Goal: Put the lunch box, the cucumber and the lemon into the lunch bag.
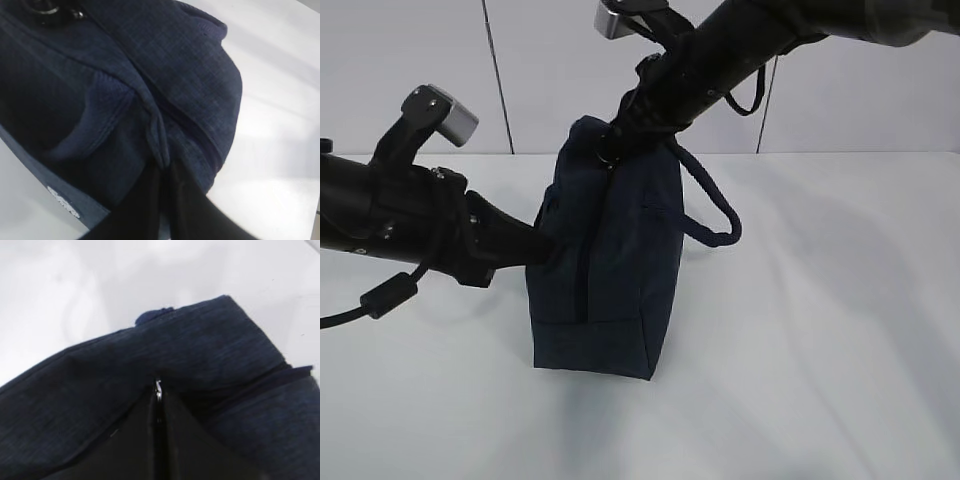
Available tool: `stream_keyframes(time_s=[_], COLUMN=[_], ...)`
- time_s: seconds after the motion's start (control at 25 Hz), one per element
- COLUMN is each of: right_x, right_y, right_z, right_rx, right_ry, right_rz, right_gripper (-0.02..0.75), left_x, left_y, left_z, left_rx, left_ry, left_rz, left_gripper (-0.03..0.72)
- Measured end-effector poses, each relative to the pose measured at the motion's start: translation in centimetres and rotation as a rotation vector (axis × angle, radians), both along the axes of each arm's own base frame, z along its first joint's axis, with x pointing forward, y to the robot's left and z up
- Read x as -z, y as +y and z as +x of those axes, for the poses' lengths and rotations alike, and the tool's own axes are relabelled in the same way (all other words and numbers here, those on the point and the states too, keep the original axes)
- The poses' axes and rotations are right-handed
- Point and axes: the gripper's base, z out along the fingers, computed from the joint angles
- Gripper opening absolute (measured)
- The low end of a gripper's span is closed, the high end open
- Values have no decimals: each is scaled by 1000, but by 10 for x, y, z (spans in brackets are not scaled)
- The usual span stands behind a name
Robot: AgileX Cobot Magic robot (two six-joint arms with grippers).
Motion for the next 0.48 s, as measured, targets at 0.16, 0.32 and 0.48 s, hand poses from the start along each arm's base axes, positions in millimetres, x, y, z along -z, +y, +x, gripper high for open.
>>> stream_keyframes(time_s=[0.16,0.32,0.48], right_x=[-1,-2,-3], right_y=[0,0,-1], right_z=[2,5,10], right_rx=[11,36,70], right_ry=[-15,-49,-96], right_rz=[4,13,19], right_gripper=[8,8,8], left_x=[0,0,1], left_y=[0,-1,-1], left_z=[0,-2,-5], left_rx=[3,21,49], left_ry=[2,14,24], left_rz=[-1,1,2], left_gripper=[-5,-5,-5])
